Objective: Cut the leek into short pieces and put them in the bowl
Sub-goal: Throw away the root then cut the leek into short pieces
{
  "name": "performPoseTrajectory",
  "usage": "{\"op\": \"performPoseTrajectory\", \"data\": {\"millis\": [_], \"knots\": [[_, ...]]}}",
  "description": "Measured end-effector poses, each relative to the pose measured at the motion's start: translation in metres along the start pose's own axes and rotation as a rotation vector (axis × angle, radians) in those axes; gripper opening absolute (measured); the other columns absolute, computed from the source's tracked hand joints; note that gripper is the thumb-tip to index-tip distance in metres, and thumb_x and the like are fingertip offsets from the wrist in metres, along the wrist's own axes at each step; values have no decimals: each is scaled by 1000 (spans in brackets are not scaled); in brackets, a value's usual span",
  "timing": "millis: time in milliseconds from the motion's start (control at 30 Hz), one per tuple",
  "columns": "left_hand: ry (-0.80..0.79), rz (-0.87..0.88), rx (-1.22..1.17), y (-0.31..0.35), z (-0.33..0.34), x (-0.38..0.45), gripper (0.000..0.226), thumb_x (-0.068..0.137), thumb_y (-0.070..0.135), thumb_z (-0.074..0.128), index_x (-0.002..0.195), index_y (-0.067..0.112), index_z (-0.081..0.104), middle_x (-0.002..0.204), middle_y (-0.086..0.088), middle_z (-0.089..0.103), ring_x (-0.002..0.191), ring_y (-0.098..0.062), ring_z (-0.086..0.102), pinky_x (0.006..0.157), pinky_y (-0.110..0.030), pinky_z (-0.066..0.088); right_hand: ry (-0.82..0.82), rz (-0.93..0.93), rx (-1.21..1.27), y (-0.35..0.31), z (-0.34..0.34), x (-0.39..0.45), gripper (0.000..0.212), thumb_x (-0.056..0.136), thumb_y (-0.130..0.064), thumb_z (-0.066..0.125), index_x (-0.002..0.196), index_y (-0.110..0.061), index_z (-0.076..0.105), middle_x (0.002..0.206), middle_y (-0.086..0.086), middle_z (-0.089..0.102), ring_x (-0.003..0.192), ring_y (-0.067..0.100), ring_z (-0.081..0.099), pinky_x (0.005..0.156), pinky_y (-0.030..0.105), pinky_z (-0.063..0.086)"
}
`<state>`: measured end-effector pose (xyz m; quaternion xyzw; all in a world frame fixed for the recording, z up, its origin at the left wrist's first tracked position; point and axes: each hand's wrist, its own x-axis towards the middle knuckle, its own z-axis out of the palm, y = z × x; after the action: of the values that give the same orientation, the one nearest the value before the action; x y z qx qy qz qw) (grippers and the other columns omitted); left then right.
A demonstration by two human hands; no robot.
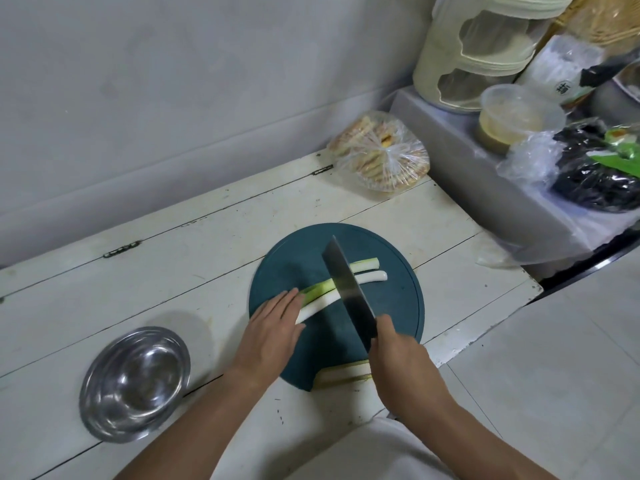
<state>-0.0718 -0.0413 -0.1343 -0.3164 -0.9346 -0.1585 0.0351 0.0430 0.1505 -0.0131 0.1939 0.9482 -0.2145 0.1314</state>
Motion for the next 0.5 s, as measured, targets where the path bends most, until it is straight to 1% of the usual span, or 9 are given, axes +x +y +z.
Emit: {"op": "performPoseTrajectory", "data": {"millis": [67,133,167,233,267,300,400,433,500], "knots": [[-4,2,20,1,0,-2,58,87,32,73,137,10,53,140,-9,59,128,-27,56,107,-42,47,-36,-42,-21,-10,4,-2,35,95,-5,45,91,-29,20,67,0,50,56,24,50,49,37,40],[-1,1,47,0,-1,-5,54,91,35,66,138,12,52,142,-8,58,132,-27,52,112,-48,41,-69,-58,-49,-19,7,-2,34,91,0,47,95,-25,23,73,2,52,62,29,53,53,38,40],[6,0,52,0,0,-6,52,93,35,63,138,13,52,141,-7,58,133,-26,51,112,-50,40,-85,-60,-63,-21,8,-2,35,89,3,47,96,-24,24,75,3,52,65,31,54,55,38,40],[24,-2,39,-2,3,-7,48,94,33,61,137,13,54,140,-6,60,133,-25,53,111,-49,41,-122,-66,-92,-25,9,-5,37,85,6,45,98,-21,25,74,2,47,67,33,51,51,35,35],[37,-1,26,-2,5,-7,47,94,31,61,137,13,56,138,-5,62,132,-25,54,111,-48,42,-139,-73,-101,-27,9,-6,36,85,7,45,100,-20,26,74,1,46,66,34,48,49,33,30],[53,-1,13,-3,7,-7,45,94,29,62,136,13,57,137,-5,63,131,-25,55,110,-47,44,-150,-82,-116,-29,10,-7,34,86,6,45,104,-19,29,76,3,48,66,34,46,50,33,29],[108,10,-14,-4,12,-7,43,91,24,67,131,11,63,133,-6,66,126,-26,59,106,-47,47,-148,-79,-140,-35,9,-8,35,90,3,48,116,-17,35,93,8,65,68,32,47,62,35,37],[121,18,-18,-5,12,-7,43,89,23,70,130,10,64,131,-6,67,125,-26,60,106,-47,48,-151,-72,-139,-37,8,-7,35,90,3,48,116,-17,35,94,8,65,68,32,47,62,35,37],[135,34,-21,-5,12,-8,44,88,22,72,130,9,65,131,-7,68,124,-27,61,106,-46,48,-170,-62,-131,-40,6,-8,35,89,4,49,111,-18,33,86,6,57,68,31,48,54,31,34]]}}
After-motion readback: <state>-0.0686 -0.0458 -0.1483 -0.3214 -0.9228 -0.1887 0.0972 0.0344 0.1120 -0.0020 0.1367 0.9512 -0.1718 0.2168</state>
